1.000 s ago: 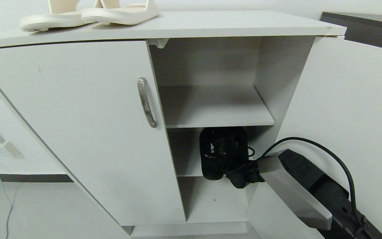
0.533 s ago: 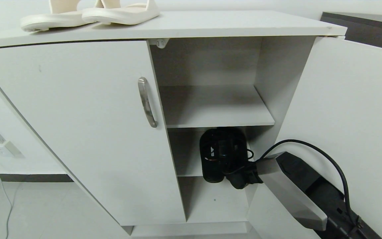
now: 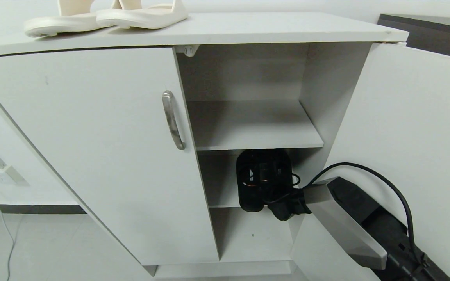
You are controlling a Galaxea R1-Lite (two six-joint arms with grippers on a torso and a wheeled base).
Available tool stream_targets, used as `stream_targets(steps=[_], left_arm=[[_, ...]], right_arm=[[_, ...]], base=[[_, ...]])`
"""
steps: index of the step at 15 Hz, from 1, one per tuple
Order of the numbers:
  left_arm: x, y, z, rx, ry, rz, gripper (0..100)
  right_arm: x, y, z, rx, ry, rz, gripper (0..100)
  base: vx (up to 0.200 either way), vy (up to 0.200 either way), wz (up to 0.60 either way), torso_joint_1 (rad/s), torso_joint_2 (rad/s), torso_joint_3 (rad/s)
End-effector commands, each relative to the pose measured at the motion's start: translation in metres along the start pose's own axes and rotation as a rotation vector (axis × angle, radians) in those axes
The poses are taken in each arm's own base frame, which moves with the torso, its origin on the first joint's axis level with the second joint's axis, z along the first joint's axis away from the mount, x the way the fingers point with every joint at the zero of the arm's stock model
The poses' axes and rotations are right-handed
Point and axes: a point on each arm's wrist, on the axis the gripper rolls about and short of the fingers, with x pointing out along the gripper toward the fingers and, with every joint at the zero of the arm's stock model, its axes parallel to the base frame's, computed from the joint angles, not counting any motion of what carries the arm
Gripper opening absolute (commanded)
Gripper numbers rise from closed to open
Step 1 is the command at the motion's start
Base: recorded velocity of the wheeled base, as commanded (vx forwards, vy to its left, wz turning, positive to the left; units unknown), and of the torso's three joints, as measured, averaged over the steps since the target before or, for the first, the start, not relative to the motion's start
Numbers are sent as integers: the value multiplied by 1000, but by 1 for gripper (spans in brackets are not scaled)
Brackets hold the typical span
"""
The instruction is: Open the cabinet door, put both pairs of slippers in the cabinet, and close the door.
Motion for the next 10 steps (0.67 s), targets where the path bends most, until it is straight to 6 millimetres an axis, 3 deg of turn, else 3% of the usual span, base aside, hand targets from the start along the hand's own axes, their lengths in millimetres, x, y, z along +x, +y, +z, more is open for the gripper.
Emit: stream_targets(steps=[1,4,5,10], left_arm=[[0,0,0,-1,1,0,0],[0,0,0,-1,1,0,0],[0,0,0,-1,1,0,0],[0,0,0,-1,1,1,0]], right_arm=[[-1,0,3,0,-1,5,0],[-1,1,0,-10,11,7,0],[-1,2,-1,-12,14,8,100],[-2,2,0,-17,18,8,100]], base=[[0,0,0,0,0,0],[0,0,0,0,0,0],[0,0,0,0,0,0],[0,0,0,0,0,0]])
